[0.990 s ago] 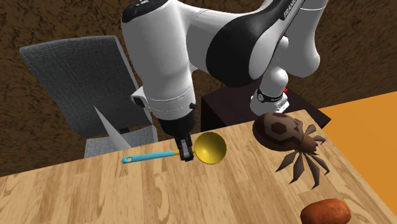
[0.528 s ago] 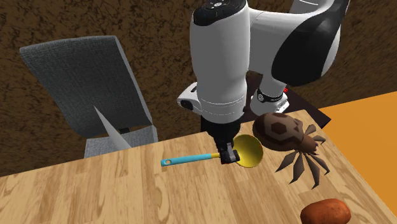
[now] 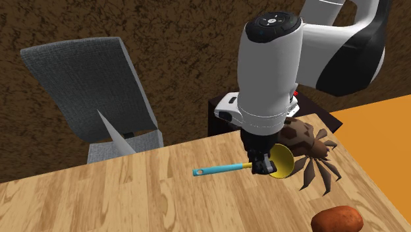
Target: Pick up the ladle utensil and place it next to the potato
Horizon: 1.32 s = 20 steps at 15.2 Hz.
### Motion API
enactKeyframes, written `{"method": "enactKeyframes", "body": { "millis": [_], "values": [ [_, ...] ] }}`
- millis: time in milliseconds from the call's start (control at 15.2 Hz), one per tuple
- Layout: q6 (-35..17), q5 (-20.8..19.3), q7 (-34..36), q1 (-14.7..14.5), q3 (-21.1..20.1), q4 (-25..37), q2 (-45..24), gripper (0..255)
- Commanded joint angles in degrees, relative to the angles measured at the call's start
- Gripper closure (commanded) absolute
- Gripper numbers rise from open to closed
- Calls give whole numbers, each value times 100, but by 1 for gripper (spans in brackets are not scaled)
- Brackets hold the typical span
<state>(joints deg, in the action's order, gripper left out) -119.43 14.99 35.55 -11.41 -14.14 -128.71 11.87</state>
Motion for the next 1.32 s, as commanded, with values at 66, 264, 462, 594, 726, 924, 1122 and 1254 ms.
{"method": "enactKeyframes", "body": {
  "millis": [66, 264, 462, 594, 726, 924, 1122, 1254],
  "values": [
    [-225, 15, -25, -9, -20, -139, -85, 255],
    [-462, 30, -59, -17, -36, -284, -179, 255],
    [-700, 44, -92, -24, -52, -417, -286, 255],
    [-859, 54, -115, -29, -63, -500, -364, 255],
    [-1019, 62, -137, -34, -73, -579, -448, 255],
    [-1260, 74, -170, -42, -88, -687, -583, 255],
    [-1503, 85, -203, -50, -102, -784, -731, 255],
    [-1675, 92, -226, -56, -110, -846, -843, 255]
  ]
}}
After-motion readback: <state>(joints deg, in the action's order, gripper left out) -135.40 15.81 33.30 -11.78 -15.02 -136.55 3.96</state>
